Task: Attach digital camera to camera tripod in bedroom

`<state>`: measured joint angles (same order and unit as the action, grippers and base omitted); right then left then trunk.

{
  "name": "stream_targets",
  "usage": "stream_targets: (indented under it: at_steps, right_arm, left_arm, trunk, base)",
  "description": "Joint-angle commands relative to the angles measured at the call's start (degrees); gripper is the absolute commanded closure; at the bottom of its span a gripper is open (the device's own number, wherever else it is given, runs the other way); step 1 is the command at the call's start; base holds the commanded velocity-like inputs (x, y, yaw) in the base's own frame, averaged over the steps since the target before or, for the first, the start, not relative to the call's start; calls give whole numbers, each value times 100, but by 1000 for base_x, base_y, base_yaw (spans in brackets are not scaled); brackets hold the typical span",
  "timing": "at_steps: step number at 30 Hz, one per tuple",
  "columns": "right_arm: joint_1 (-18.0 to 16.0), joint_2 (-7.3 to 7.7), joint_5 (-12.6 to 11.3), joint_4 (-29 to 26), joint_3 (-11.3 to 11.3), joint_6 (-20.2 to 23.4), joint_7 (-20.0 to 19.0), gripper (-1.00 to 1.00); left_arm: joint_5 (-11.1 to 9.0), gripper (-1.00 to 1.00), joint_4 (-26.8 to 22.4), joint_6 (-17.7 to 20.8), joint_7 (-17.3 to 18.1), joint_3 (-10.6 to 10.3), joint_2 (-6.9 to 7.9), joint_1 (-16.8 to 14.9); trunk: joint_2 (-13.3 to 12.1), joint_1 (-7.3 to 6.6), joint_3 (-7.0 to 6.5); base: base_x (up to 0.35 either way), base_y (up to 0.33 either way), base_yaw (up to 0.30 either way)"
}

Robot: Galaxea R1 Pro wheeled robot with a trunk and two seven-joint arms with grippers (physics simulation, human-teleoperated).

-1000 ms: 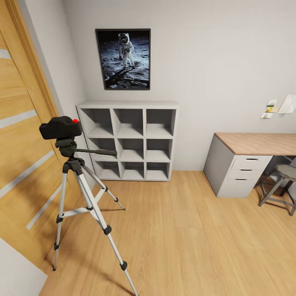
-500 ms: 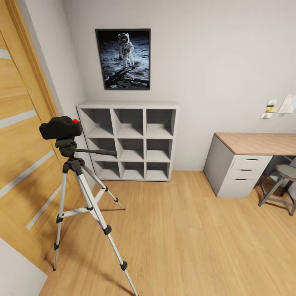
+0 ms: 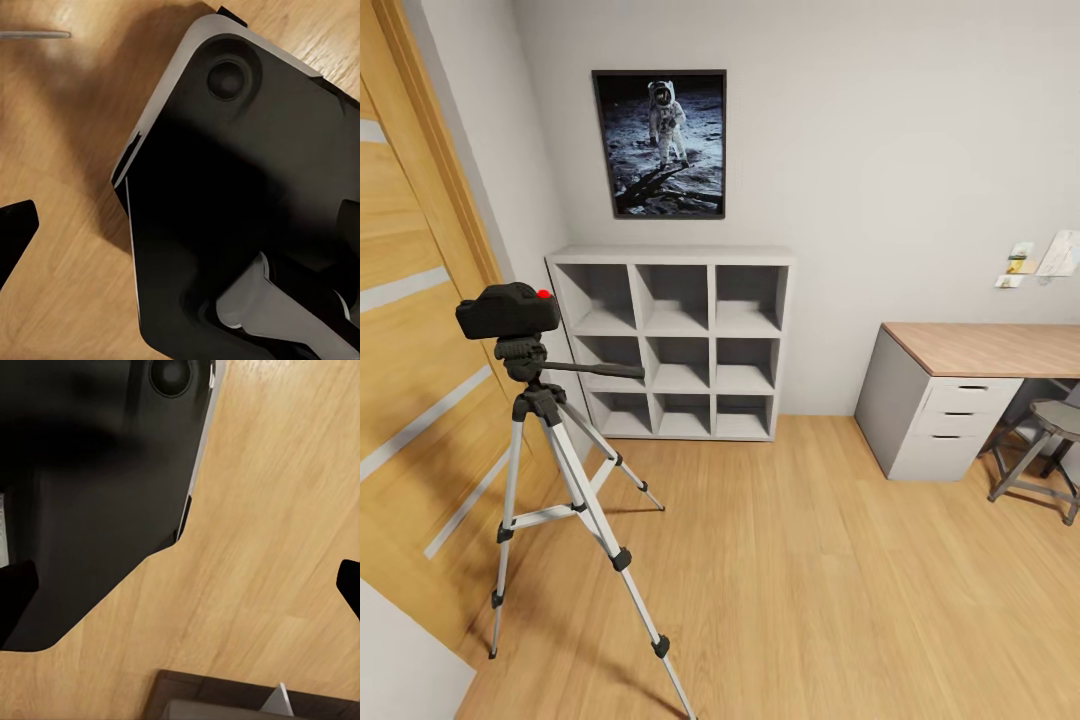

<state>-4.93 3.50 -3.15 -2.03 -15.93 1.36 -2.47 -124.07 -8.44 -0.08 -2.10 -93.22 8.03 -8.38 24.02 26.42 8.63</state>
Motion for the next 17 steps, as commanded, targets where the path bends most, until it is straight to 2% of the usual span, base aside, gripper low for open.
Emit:
stream_targets:
  at_steps: [1, 17]
  right_arm:
    - [-2, 2, -36, -7, -31, 12, -17, -100]
    - [-1, 2, -59, -8, -26, 13, -17, -100]
  left_arm:
    - [-28, -100, -17, -1, -21, -28, 6, -6]
    - [-28, -100, -17, -1, -20, -29, 6, -6]
  trunk:
    - [11, 3, 11]
    - [11, 3, 11]
  base:
    - [0, 0, 0]
    - [0, 0, 0]
